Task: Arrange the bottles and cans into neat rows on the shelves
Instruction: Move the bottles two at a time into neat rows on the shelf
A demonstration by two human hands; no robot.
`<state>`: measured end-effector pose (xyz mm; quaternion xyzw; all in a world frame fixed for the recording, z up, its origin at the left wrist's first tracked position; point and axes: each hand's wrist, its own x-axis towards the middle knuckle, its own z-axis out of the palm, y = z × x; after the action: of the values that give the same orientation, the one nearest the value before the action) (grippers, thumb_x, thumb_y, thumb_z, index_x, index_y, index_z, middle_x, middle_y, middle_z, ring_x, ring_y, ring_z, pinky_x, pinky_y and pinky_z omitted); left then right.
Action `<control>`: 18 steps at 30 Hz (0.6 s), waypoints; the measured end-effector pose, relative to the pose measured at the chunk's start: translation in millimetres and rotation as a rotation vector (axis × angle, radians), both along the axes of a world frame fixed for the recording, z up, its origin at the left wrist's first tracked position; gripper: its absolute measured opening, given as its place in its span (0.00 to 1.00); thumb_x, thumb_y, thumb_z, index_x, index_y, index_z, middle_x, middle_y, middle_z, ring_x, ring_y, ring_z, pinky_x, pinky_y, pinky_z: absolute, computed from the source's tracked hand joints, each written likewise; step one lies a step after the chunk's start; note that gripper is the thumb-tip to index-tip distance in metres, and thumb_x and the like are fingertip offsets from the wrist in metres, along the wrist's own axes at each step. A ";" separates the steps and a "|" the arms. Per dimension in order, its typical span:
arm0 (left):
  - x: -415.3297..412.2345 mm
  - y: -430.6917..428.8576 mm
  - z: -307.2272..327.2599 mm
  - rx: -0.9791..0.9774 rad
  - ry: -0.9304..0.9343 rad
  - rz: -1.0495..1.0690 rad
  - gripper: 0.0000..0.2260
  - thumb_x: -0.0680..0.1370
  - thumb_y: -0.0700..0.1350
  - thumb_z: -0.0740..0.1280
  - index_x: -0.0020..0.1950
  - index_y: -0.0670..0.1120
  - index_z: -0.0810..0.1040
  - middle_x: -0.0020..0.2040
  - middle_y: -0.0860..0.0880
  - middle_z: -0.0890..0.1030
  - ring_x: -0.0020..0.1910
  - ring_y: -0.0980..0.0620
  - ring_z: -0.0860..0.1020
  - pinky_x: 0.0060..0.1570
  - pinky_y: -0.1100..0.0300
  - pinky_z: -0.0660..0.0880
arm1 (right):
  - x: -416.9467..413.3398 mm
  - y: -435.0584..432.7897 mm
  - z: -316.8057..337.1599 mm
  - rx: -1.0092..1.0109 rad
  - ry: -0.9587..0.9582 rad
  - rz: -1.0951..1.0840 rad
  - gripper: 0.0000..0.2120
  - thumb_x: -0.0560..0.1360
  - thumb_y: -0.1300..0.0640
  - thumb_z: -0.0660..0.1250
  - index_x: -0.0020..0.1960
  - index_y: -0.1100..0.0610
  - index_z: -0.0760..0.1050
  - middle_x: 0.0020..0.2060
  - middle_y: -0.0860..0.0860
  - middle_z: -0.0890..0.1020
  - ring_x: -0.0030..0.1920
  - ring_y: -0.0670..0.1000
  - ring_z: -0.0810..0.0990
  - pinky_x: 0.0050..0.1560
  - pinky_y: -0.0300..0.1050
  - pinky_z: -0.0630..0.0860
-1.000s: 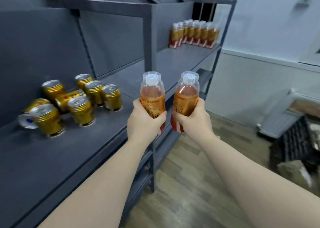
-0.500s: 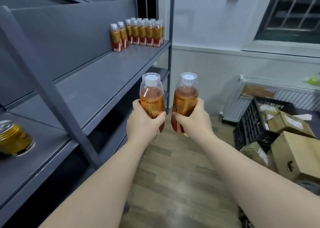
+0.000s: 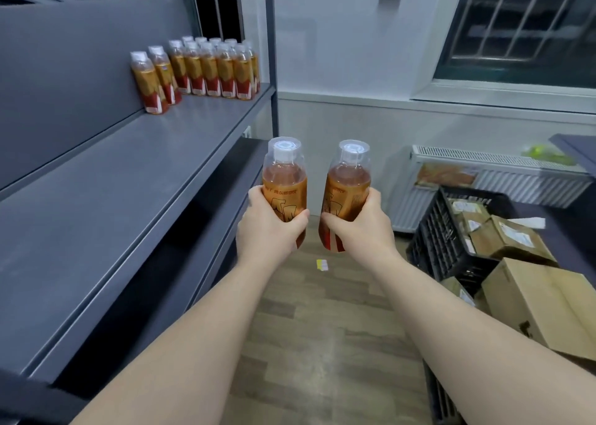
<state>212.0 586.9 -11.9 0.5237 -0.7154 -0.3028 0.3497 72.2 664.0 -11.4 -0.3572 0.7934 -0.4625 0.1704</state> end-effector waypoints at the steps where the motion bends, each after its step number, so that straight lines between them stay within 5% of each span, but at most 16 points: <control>1: -5.5 -11.9 1.1 0.001 -0.001 -0.010 0.32 0.70 0.60 0.75 0.66 0.51 0.64 0.56 0.51 0.77 0.55 0.47 0.78 0.55 0.47 0.78 | -4.6 -10.9 1.6 0.001 -0.001 -0.008 0.34 0.70 0.43 0.75 0.68 0.49 0.62 0.53 0.47 0.79 0.54 0.53 0.79 0.55 0.55 0.79; 18: -116.8 -158.9 -1.4 -0.006 -0.012 -0.073 0.34 0.71 0.59 0.75 0.70 0.49 0.62 0.60 0.49 0.76 0.58 0.47 0.76 0.50 0.55 0.73 | -110.4 -150.0 -4.7 -0.009 0.007 -0.072 0.33 0.70 0.44 0.75 0.68 0.49 0.61 0.56 0.48 0.79 0.56 0.54 0.78 0.57 0.55 0.78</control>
<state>95.2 428.0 -13.4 0.4978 -0.7371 -0.3101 0.3357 -38.2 514.0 -16.1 -0.3310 0.8043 -0.4704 0.1491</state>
